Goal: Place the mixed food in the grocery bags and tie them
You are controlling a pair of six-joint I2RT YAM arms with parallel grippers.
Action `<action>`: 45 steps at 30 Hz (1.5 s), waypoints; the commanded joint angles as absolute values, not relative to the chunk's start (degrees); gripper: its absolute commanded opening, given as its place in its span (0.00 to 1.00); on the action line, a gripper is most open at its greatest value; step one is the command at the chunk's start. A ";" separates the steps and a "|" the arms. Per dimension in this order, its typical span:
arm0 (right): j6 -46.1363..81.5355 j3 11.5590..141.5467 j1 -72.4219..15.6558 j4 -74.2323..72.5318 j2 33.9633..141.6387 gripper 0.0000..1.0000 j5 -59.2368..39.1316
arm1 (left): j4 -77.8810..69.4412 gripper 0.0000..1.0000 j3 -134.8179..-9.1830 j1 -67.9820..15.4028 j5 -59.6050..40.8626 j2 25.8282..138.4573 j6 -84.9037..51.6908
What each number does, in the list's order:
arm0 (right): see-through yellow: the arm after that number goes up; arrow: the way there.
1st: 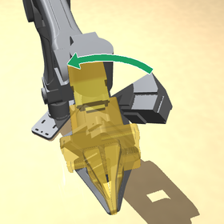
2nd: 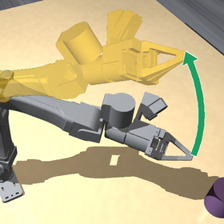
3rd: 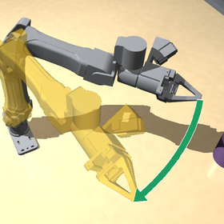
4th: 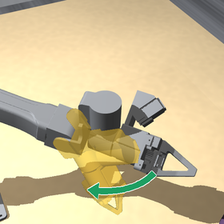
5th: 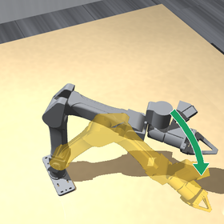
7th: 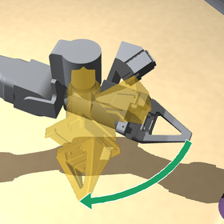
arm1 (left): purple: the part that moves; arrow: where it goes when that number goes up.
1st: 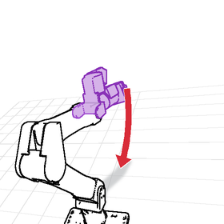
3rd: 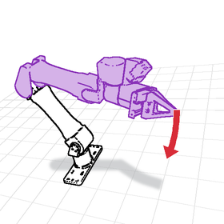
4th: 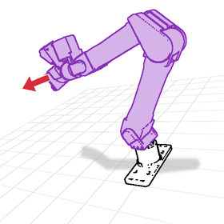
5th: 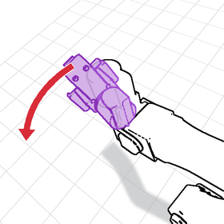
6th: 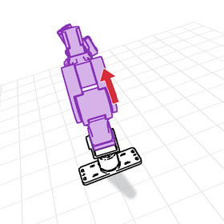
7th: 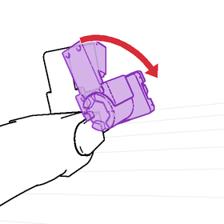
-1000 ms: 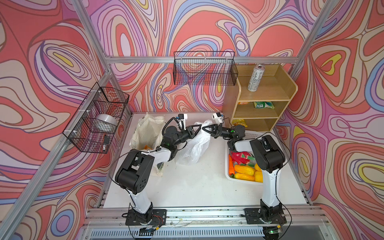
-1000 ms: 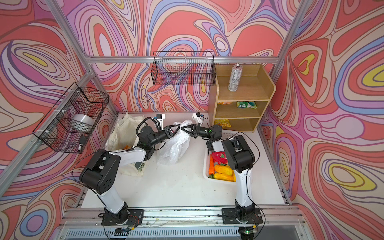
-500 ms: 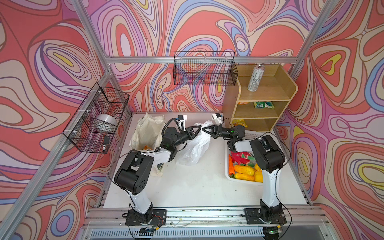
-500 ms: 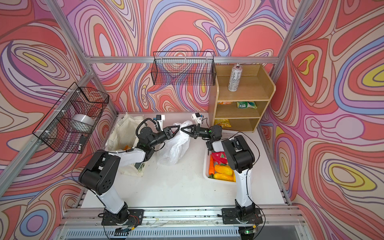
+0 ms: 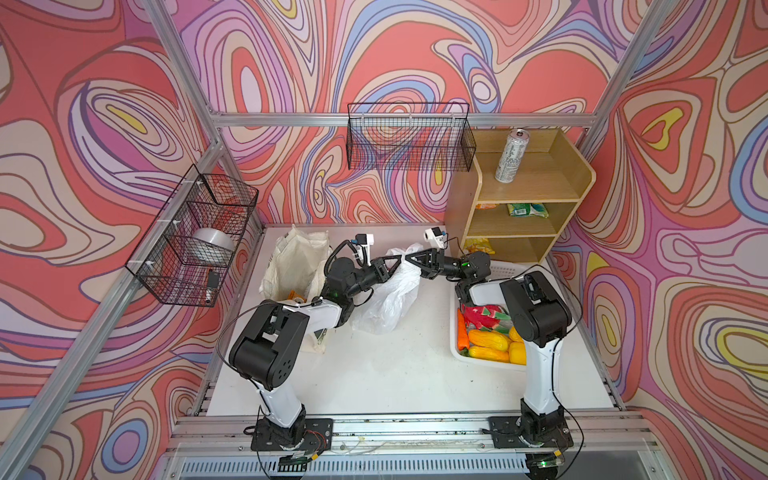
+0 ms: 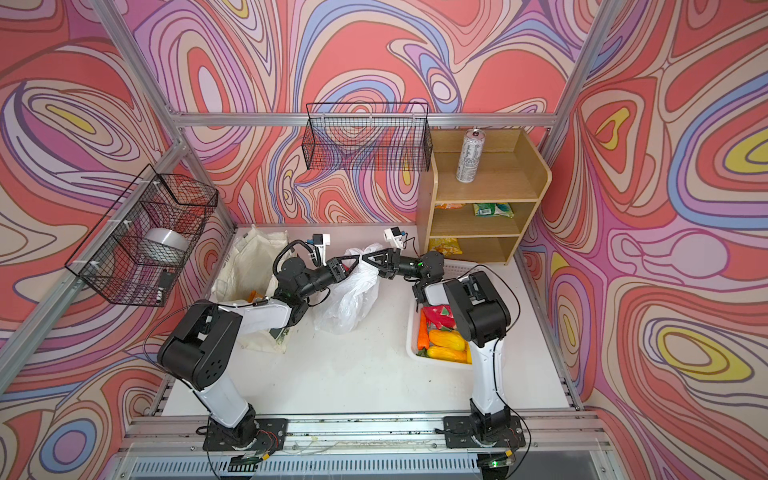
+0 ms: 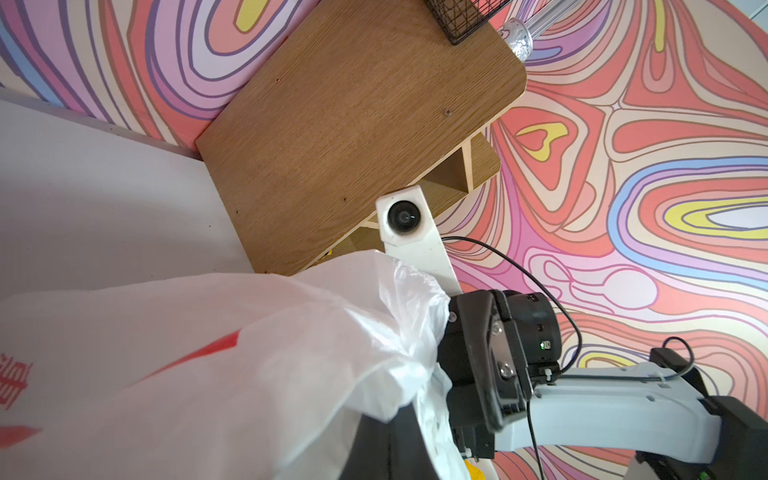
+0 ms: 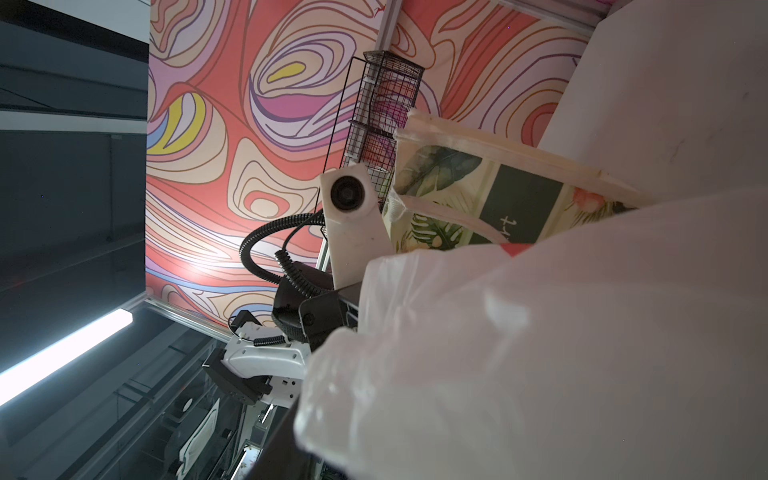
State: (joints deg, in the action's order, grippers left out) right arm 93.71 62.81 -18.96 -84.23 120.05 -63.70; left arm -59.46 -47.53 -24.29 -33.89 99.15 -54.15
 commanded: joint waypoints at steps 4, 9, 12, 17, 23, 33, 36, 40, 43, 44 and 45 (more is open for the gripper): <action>89.95 56.42 -18.79 -82.39 113.72 0.48 -60.06 | -57.92 0.00 -47.20 -23.83 -29.11 95.10 -52.12; 83.00 50.41 -18.81 -74.56 107.63 0.49 -58.98 | -57.74 0.00 -47.45 -22.94 -27.25 95.36 -52.54; 78.30 47.11 -18.81 -68.76 103.63 0.48 -57.63 | -57.51 0.00 -47.89 -22.67 -27.51 95.88 -52.56; 69.47 42.26 -18.81 -57.11 97.33 0.34 -52.96 | -56.19 0.00 -48.09 -22.59 -27.56 96.28 -52.38; 66.73 41.31 -20.13 -51.78 96.53 0.29 -50.33 | -55.02 0.00 -48.17 -22.24 -27.92 96.15 -52.12; 67.66 43.22 -24.81 -54.23 100.77 0.37 -48.34 | -54.58 0.00 -48.41 -21.86 -28.40 96.23 -52.12; 67.76 44.57 -25.38 -54.56 101.16 0.37 -48.52 | -54.88 0.00 -48.26 -21.88 -28.54 96.41 -52.25; 68.55 46.17 -25.57 -55.69 103.69 0.37 -48.71 | -55.18 0.00 -47.93 -21.88 -28.58 96.42 -52.38; 68.97 47.30 -25.57 -56.34 104.60 0.37 -48.86 | -55.19 0.00 -47.88 -21.86 -28.88 96.42 -52.38; 69.17 47.82 -25.51 -56.51 105.04 0.37 -48.93 | -55.20 0.00 -47.87 -21.88 -29.00 96.50 -52.38; 69.33 48.27 -25.56 -56.64 105.45 0.37 -49.03 | -55.20 0.00 -47.90 -21.84 -29.08 96.50 -52.47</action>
State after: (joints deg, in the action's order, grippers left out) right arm 68.73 46.46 -25.21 -54.61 104.12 -49.23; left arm -54.35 -47.46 -22.33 -28.12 96.40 -52.56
